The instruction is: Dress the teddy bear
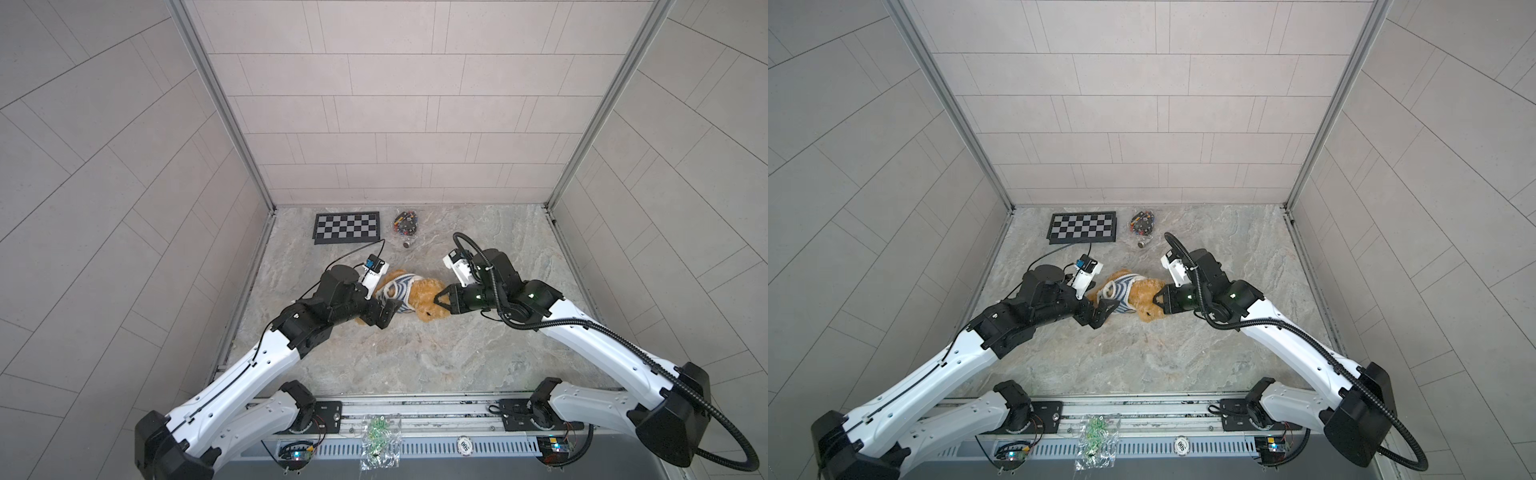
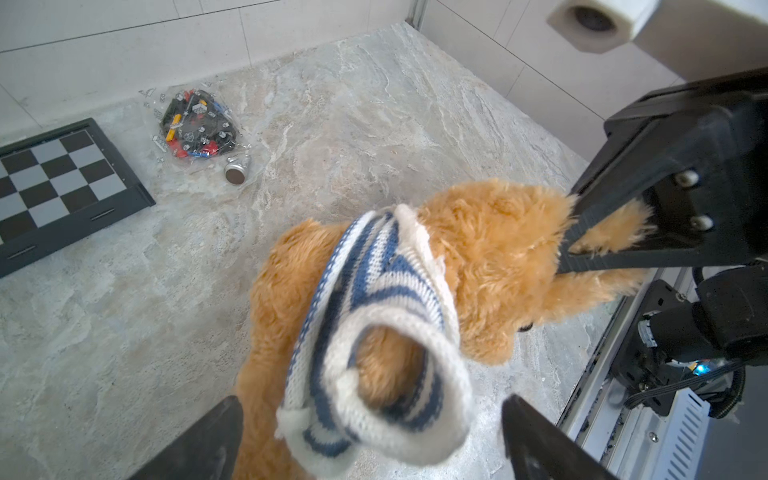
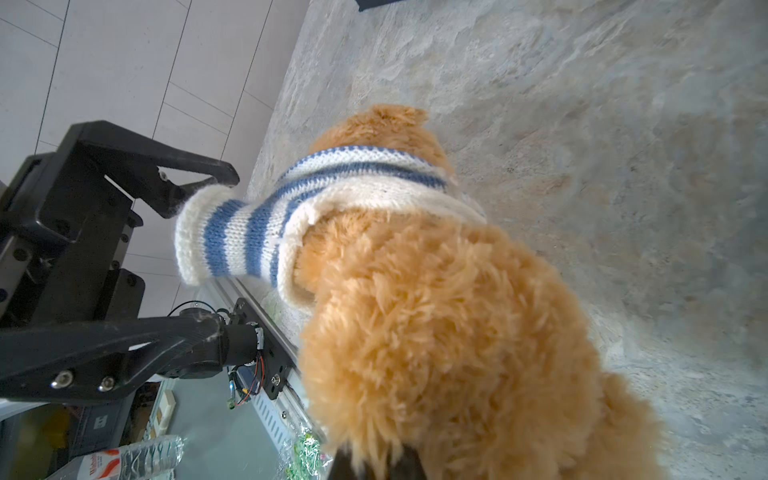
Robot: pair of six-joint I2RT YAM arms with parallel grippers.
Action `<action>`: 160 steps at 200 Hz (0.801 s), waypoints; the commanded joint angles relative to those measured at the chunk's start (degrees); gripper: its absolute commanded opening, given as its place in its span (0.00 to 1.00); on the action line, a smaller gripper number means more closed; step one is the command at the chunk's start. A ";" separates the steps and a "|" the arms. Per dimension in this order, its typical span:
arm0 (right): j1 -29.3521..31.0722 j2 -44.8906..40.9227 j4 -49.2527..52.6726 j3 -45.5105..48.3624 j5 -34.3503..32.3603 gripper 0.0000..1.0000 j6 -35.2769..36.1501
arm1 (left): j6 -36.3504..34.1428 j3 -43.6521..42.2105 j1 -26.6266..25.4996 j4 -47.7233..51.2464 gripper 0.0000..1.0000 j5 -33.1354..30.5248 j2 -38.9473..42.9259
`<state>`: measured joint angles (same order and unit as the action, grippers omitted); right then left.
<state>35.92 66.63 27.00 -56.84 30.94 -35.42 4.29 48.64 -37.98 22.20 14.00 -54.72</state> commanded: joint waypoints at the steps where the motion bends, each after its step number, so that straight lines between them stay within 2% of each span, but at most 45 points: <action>1: -0.33 0.69 -2.02 -2.67 4.41 0.00 0.04 | -3.77 2.73 -0.26 -0.80 1.00 0.18 -2.76; 26: -1.24 2.06 -4.99 -2.06 7.08 0.00 -1.82 | -1.70 2.95 -0.28 -2.00 0.96 -0.11 -6.54; 38: -2.01 2.52 -6.28 -1.70 8.22 0.00 -2.51 | -0.61 3.16 -0.34 -2.41 0.89 -1.76 -8.25; 64: -3.45 3.45 -6.44 -1.78 9.55 0.00 -1.79 | 2.55 3.36 -0.17 -3.85 0.62 -7.75 -11.29; 95: -5.04 4.57 -6.44 -1.36 10.70 0.00 -0.72 | 4.82 3.94 -0.04 -6.67 0.32 -7.18 -14.93; 112: -5.63 4.54 -6.47 -1.00 10.26 0.06 -0.13 | 5.23 5.52 0.25 -6.10 0.16 -6.94 -16.94; 131: -6.61 3.48 -6.44 -0.52 9.10 0.15 0.58 | 5.64 7.25 1.03 -4.86 0.03 -4.86 -18.05; 141: -7.24 2.33 -6.44 -0.21 8.04 0.20 1.27 | 5.80 7.78 1.52 -3.88 0.00 -3.70 -18.14; 160: -8.23 -0.56 -4.99 0.39 5.20 0.32 3.07 | 6.57 8.50 3.25 -2.06 0.00 -0.18 -17.98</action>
<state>28.86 70.72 22.37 -57.30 38.79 -34.79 9.54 54.85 -36.91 17.78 10.70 -73.10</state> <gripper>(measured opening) 0.265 0.138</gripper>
